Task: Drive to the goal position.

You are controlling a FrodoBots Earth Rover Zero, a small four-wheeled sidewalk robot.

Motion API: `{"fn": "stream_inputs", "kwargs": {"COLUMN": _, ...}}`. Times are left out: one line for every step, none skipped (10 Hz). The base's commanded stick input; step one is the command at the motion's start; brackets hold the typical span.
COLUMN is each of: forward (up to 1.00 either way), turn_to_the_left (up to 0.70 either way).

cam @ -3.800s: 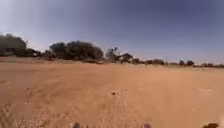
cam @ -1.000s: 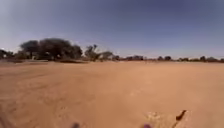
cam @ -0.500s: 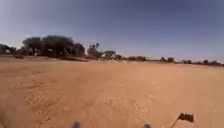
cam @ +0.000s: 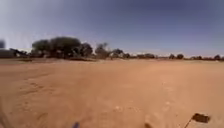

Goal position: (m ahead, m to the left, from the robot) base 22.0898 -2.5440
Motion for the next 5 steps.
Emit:
{"fn": "stream_inputs", "kwargs": {"forward": 0.70, "turn_to_the_left": 0.00}}
{"fn": "stream_inputs", "kwargs": {"forward": 0.70, "turn_to_the_left": 0.00}}
{"fn": "stream_inputs", "kwargs": {"forward": 0.70, "turn_to_the_left": 0.00}}
{"fn": "stream_inputs", "kwargs": {"forward": 0.70, "turn_to_the_left": 0.00}}
{"fn": "stream_inputs", "kwargs": {"forward": 0.70, "turn_to_the_left": 0.00}}
